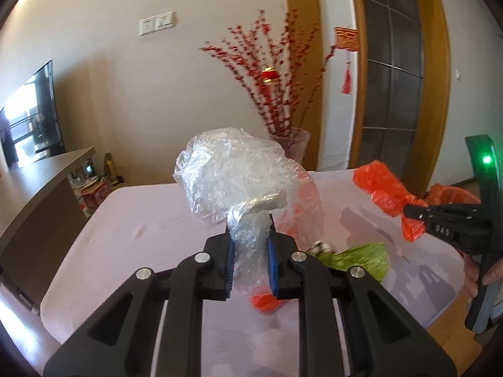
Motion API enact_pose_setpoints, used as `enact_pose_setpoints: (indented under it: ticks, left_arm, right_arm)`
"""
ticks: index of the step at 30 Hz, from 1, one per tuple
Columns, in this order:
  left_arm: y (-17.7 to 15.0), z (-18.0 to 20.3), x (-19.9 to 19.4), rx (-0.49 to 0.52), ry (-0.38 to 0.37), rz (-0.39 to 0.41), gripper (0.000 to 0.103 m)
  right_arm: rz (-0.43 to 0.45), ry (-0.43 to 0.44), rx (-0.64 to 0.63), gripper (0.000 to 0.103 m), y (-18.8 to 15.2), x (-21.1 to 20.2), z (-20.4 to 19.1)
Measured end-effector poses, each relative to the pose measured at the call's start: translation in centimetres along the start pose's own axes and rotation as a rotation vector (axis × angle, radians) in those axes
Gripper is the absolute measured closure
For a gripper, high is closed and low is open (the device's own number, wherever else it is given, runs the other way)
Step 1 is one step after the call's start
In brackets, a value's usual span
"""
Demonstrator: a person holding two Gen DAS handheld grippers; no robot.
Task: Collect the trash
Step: 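Carry the clear and orange bags over the orange basket with both tools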
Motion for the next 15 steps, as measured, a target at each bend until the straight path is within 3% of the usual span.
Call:
enact_pose_setpoints:
  ticks: [15]
  left_arm:
    - [2.6, 14.0, 0.3, 0.114, -0.247, 0.019, 0.085]
  right_arm:
    - [0.154, -0.170, 0.171, 0.098, -1.1, -8.8, 11.9]
Point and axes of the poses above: each gripper's, at about its wrist camera, not at the fingertips, and x roughly the way its jaws point, z to its right, y to its top, the point moved 10 cm from there along x, roughly the way its jaws point, and after that the axes turned 4 degrees about -z, right-handed, at the moved point
